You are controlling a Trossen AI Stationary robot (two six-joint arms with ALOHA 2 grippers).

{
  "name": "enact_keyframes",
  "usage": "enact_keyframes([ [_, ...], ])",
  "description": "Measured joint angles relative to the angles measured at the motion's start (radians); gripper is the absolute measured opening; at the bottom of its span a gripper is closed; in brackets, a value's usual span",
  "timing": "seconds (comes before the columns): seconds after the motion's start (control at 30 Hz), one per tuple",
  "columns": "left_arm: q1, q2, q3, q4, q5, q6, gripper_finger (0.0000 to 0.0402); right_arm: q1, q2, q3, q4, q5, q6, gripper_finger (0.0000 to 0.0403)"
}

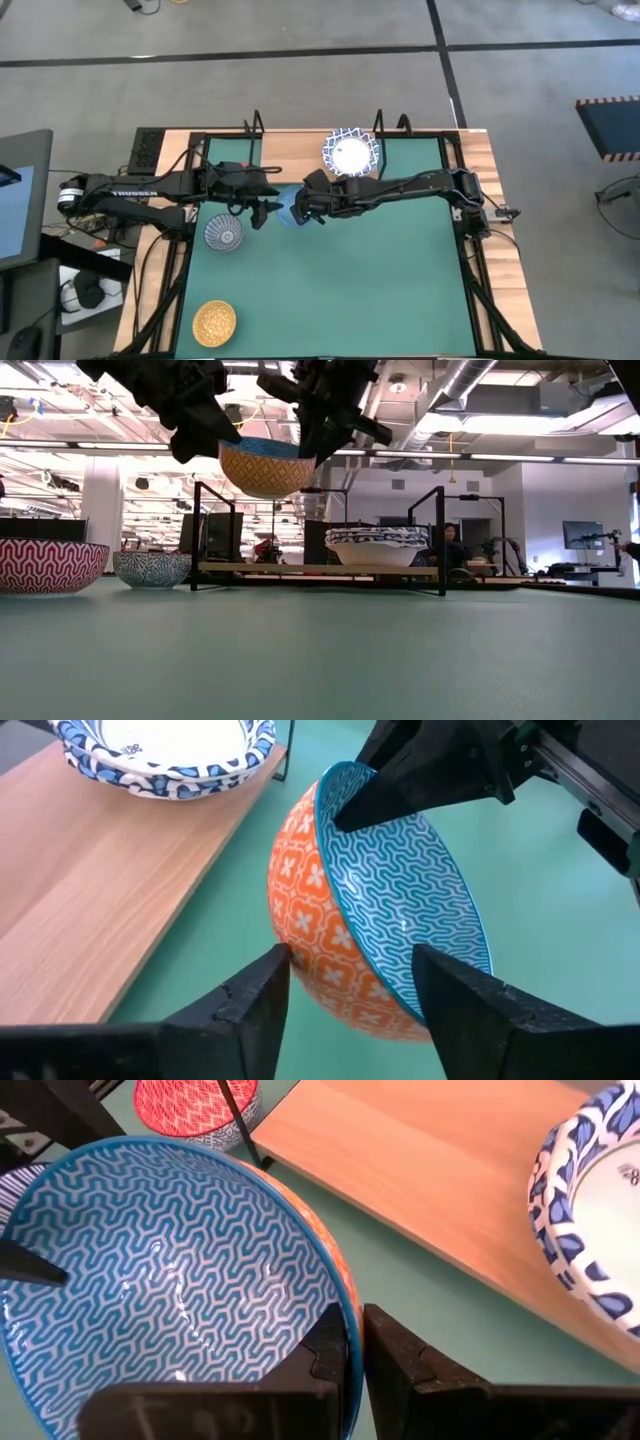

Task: Place and stack bowls onto a shelf
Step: Put the right blue patterned bowl on the shelf

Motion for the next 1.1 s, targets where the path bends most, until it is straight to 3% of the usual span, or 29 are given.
enact_keyframes([
  [0.43,0.0,0.0,0.0,-0.004,-0.07,-0.029,0.0087,0.004,0.0,0.0,0.026,0.034,-0.068,0.005],
  [0.67,0.002,-0.025,0.0,-0.004,-0.109,-0.043,0.0095,-0.073,0.0,0.003,0.052,0.028,-0.125,0.005],
  [0.93,0.003,-0.143,-0.001,-0.054,-0.222,-0.021,0.0108,-0.225,0.004,0.005,0.275,-0.084,-0.46,0.005],
  [1.1,-0.001,-0.233,-0.002,-0.171,-0.282,-0.031,0.0109,-0.297,0.005,0.006,0.358,-0.095,-0.538,0.005],
])
